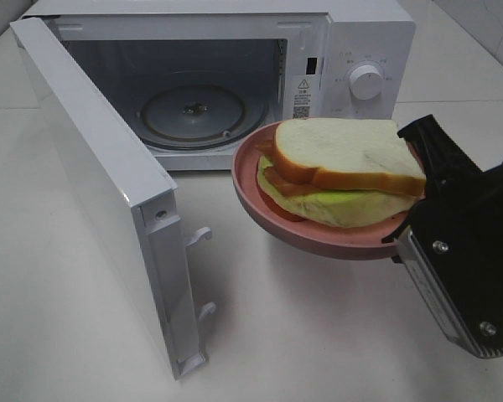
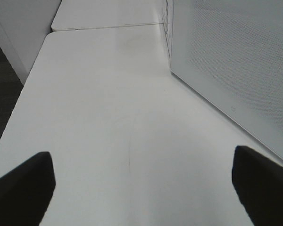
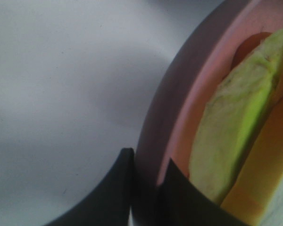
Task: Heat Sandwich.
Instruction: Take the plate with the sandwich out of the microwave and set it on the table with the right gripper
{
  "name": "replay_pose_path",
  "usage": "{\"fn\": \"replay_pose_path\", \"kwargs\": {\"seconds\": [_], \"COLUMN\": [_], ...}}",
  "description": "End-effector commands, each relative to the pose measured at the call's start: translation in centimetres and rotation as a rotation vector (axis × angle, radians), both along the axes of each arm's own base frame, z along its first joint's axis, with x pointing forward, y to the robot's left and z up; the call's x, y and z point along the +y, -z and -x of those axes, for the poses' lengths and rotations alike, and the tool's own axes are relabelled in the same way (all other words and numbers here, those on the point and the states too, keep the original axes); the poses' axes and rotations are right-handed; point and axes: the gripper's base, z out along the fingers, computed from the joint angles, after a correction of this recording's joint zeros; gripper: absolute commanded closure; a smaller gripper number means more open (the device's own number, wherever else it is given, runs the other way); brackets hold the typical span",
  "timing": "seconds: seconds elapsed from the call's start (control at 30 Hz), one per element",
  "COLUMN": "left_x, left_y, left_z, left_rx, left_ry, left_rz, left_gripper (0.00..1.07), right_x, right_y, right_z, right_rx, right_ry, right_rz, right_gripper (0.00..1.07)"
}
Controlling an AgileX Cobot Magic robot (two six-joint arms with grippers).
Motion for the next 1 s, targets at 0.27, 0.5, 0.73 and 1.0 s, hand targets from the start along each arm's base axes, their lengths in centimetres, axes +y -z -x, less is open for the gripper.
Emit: {"fn": "replay_pose_path", "kwargs": {"seconds": [0.27, 0.5, 0.73, 1.0], "left_x": [-0.1, -0.1, -0.1, -0.1], "left_y": [-0.1, -0.1, -0.1, -0.1], "left_z": [0.3, 0.3, 0.3, 0.3], "left_rx": [-0.032, -0.032, -0.032, -0.032], "left_ry": [-0.007, -0.007, -0.007, -0.007], "left_rz": [0.008, 0.008, 0.008, 0.008], "left_gripper": [0.11, 0.11, 0.11, 0.11], "right_x": [-2.1, -3.2, -4.1, -5.2], "right_y": [-0.5, -0.4, -0.3, -0.4], "right_z": [1.7, 2.1, 1.9, 1.8], "right_rx": [-0.015, -0.011, -0.016, -0.033], "right_ry": [0.121, 0.263, 0.435, 0.626], "right_rz": [0.016, 0.028, 0.023, 0.039], "right_gripper": [1.07, 1.07, 1.07, 1.07]}}
